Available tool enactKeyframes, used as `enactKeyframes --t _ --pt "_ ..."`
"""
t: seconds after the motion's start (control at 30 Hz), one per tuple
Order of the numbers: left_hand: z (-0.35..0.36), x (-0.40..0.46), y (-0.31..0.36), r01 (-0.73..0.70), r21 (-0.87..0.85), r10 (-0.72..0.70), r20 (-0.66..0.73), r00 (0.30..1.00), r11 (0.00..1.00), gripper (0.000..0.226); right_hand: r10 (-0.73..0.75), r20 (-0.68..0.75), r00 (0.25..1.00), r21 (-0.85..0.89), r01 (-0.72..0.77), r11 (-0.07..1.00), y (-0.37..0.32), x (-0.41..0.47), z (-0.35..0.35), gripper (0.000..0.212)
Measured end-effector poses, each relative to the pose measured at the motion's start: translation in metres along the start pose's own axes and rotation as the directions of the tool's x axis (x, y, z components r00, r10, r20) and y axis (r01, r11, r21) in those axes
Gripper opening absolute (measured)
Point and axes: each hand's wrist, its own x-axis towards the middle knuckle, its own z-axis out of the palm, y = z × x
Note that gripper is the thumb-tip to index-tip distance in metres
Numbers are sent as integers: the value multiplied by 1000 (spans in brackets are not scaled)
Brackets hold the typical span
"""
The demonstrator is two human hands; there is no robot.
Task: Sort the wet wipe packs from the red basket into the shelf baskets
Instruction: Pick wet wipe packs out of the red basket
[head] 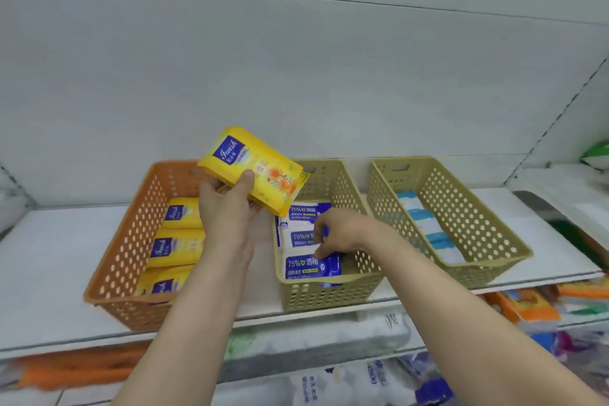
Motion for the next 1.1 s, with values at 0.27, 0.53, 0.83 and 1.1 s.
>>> enactKeyframes --t 0.27,0.53,0.83,1.1 --pt "20 -32 -26 -21 -63 13 -127 992 998 38 -172 6 985 -179 170 969 16 10 6 22" --pt "20 -39 -35 -74 -46 61 -245 968 996 38 -192 18 981 -202 192 960 31 11 3 25" --pt "26 -17 -32 -31 -57 19 -197 980 998 39 -153 149 977 -128 172 977 26 18 -1 37" --pt "24 -2 -27 17 -47 -22 -119 993 999 37 -23 207 978 -368 99 924 15 22 10 38"
